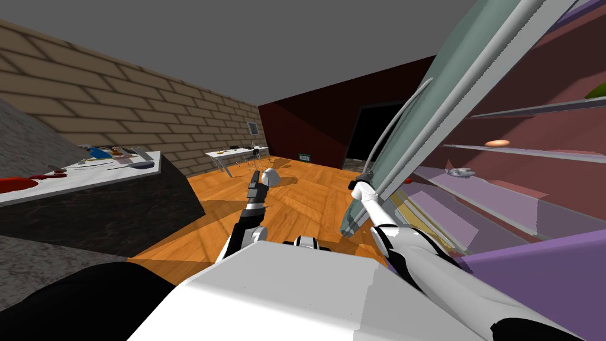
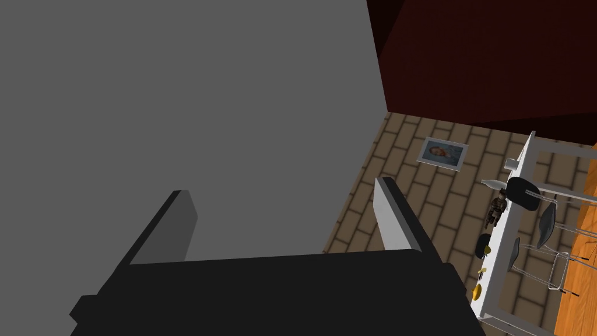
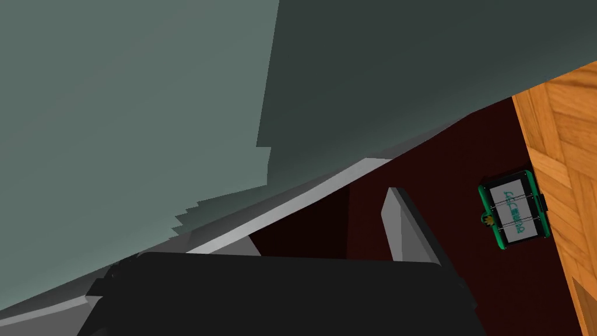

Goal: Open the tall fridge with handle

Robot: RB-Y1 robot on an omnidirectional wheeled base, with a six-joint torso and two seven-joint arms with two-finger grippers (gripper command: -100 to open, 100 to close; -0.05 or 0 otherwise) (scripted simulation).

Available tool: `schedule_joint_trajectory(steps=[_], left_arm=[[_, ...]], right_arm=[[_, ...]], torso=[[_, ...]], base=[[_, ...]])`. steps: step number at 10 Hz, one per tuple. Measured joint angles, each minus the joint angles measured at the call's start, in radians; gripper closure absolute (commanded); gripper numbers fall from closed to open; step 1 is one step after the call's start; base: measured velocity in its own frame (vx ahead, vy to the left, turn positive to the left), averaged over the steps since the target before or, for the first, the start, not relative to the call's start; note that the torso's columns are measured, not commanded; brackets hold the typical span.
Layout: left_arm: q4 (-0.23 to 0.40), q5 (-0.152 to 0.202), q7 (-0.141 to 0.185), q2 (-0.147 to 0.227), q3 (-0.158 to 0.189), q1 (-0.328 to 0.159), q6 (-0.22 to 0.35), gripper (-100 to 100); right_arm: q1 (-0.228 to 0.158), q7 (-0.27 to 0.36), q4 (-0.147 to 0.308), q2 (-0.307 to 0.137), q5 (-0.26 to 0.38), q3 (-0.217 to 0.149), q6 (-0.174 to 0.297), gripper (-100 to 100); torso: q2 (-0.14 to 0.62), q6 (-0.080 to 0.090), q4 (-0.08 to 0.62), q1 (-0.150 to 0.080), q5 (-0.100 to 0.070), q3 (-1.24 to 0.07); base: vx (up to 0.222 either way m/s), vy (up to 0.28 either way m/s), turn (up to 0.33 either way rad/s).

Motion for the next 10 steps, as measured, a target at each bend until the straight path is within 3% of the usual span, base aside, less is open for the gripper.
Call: schedule_joint_trajectory(steps=[3,5,7,10], left_arm=[[0.000,0.000,0.000,0.000,0.000,0.000,0.000,0],[0.000,0.000,0.000,0.000,0.000,0.000,0.000,0],[0.000,0.000,0.000,0.000,0.000,0.000,0.000,0],[0.000,0.000,0.000,0.000,0.000,0.000,0.000,0]], right_arm=[[-0.043,0.053,0.005,-0.009,-0.052,-0.020,0.012,-100],[-0.091,0.064,0.047,-0.015,-0.069,-0.029,0.013,-100],[-0.112,0.098,0.041,-0.014,-0.102,-0.039,0.023,-100],[-0.168,0.133,0.072,-0.020,-0.140,-0.054,0.031,-100]], torso=[[-0.006,-0.003,-0.003,0.006,0.001,-0.004],[-0.007,-0.004,-0.003,0.005,0.001,-0.004],[-0.005,-0.003,-0.002,0.004,0.001,-0.003],[-0.004,-0.003,-0.002,0.004,0.001,-0.003]], base=[[-0.019,-0.009,0.008],[-0.014,-0.003,0.017],[-0.009,-0.002,0.012],[-0.015,-0.004,0.014]])
